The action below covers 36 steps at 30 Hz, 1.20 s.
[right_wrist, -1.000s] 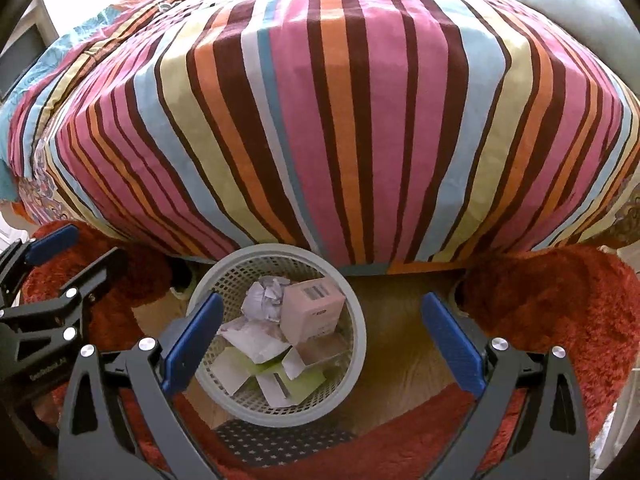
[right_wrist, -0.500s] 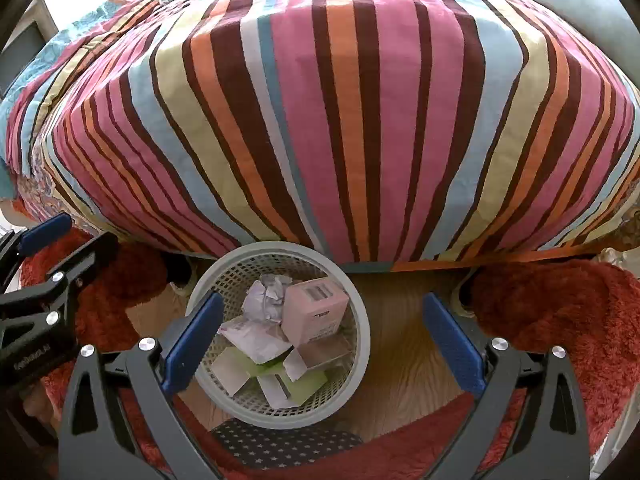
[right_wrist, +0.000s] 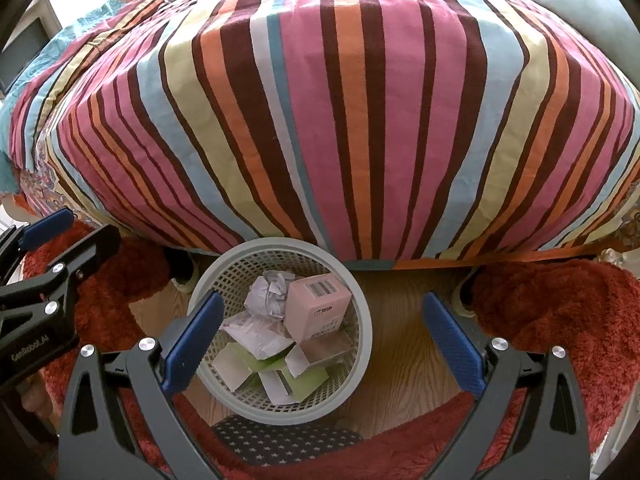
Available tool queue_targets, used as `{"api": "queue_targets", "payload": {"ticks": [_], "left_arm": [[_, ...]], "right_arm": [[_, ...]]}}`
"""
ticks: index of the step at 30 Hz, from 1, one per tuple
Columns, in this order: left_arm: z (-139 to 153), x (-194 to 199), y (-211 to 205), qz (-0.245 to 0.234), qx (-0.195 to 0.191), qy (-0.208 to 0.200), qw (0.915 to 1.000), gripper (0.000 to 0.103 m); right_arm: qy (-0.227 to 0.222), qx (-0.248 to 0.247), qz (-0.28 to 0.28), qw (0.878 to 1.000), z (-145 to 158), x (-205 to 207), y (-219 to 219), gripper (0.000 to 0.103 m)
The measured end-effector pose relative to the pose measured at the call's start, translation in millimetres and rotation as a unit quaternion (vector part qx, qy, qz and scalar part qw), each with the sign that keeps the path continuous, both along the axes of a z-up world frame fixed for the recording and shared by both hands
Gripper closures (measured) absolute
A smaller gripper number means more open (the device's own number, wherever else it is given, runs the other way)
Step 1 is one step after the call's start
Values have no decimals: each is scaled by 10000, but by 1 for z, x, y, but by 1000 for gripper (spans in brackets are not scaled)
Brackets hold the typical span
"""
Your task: Collect trash
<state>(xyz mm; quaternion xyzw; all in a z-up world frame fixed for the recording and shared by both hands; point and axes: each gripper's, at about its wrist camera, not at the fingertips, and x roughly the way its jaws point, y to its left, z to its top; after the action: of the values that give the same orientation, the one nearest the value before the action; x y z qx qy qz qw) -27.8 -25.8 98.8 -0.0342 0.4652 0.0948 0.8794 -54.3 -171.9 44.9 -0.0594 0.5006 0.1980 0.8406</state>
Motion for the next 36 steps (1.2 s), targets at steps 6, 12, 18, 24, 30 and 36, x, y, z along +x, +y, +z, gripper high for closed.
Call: {"api": "queue_targets", "payload": {"ticks": [6, 12, 18, 24, 30, 36], "left_arm": [[2, -1, -1, -86, 19, -83, 9999, 21], [2, -1, -1, -94, 15, -89, 9999, 21], [-1, 0, 0, -91, 5, -37, 10000, 21], [-4, 0, 0, -87, 52, 9, 9999, 21], [-11, 1, 7, -38, -242, 75, 9997, 21], [-14, 2, 10, 7, -368, 172, 9992, 21]], "right_arm": [[-3, -11, 17, 10000, 0, 0, 0, 8], [-57, -19, 21, 10000, 0, 2, -2, 8], [-41, -52, 63, 10000, -1, 6, -3, 8], [-25, -50, 67, 10000, -1, 7, -3, 8], [-8, -54, 42, 10000, -2, 7, -3, 8], [-25, -34, 6, 10000, -1, 7, -4, 8]]}}
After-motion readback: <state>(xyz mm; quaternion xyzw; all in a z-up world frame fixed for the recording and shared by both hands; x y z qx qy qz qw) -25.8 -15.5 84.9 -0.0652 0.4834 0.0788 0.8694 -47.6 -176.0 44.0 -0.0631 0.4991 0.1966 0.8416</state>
